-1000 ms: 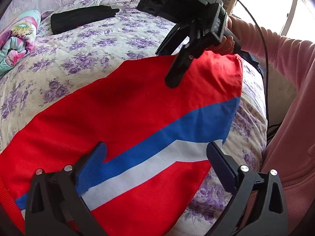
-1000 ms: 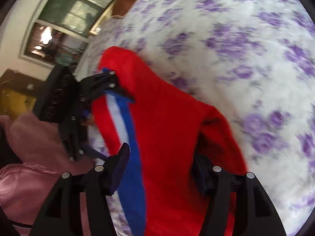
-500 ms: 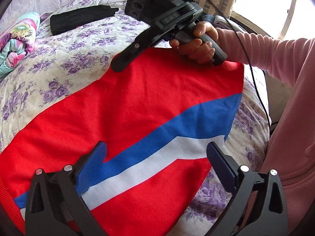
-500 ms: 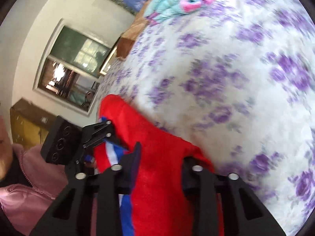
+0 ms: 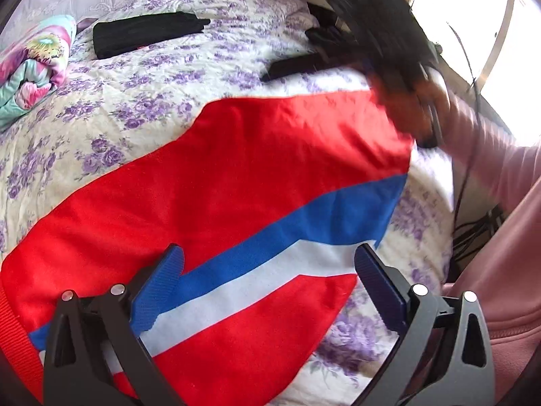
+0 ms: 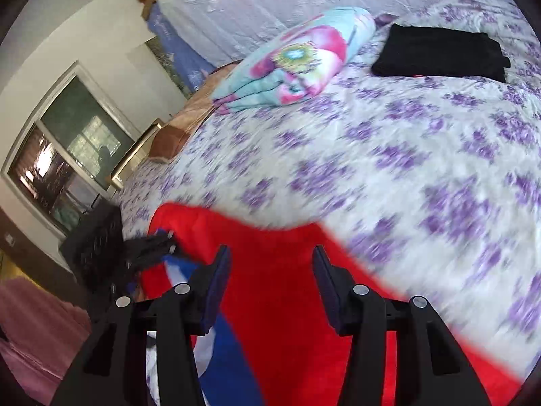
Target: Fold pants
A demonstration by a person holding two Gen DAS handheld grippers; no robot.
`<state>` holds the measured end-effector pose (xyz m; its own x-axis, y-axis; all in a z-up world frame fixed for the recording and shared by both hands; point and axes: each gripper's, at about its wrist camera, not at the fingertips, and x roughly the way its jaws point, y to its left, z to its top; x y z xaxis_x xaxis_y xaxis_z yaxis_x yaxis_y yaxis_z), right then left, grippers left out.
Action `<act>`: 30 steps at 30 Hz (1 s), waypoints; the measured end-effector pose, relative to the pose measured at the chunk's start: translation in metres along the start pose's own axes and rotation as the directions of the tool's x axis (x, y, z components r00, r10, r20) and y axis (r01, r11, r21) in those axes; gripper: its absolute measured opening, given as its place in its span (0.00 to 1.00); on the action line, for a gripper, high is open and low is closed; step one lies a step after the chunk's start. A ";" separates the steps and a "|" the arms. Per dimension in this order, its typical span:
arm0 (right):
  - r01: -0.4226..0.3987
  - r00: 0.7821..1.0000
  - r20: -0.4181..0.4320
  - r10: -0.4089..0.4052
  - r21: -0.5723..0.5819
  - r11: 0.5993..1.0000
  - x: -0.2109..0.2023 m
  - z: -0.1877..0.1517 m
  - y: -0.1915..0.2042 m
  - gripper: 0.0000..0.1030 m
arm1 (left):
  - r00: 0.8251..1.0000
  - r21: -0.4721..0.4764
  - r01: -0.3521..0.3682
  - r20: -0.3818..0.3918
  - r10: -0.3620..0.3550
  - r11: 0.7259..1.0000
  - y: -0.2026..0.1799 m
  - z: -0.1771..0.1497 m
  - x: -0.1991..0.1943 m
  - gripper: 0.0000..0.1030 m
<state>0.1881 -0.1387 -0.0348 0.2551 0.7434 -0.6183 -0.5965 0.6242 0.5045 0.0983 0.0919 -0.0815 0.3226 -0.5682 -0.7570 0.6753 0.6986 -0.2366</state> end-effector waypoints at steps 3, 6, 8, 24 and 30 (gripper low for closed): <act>0.049 0.999 -0.023 -0.048 0.013 0.999 0.011 -0.033 0.007 0.49 | 1.000 -0.015 0.014 0.006 -0.014 1.000 0.001 -0.001 -0.002 0.96; 0.128 0.992 -0.020 -0.127 0.062 0.990 -0.007 -0.057 -0.014 0.48 | 1.000 -0.028 0.009 -0.012 -0.010 1.000 0.002 -0.001 0.004 0.96; 0.200 0.979 0.015 -0.203 0.102 0.974 -0.037 -0.068 -0.034 0.48 | 1.000 -0.019 0.003 -0.013 -0.003 1.000 0.000 -0.001 0.005 0.96; 0.577 0.761 0.201 -0.617 0.224 0.785 -0.177 -0.146 -0.046 0.47 | 0.998 -0.006 -0.061 -0.023 0.061 0.998 -0.012 0.004 0.004 0.96; 0.703 0.698 0.063 -0.714 0.133 0.699 -0.141 -0.185 -0.045 0.54 | 0.987 -0.028 -0.157 -0.024 0.157 0.987 -0.019 -0.013 -0.005 0.95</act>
<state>0.0386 -0.3162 -0.0819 0.6517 0.0881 -0.7533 -0.1366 0.9906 -0.0022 0.0751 0.0870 -0.0810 0.4082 -0.4410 -0.7993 0.5975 0.7910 -0.1313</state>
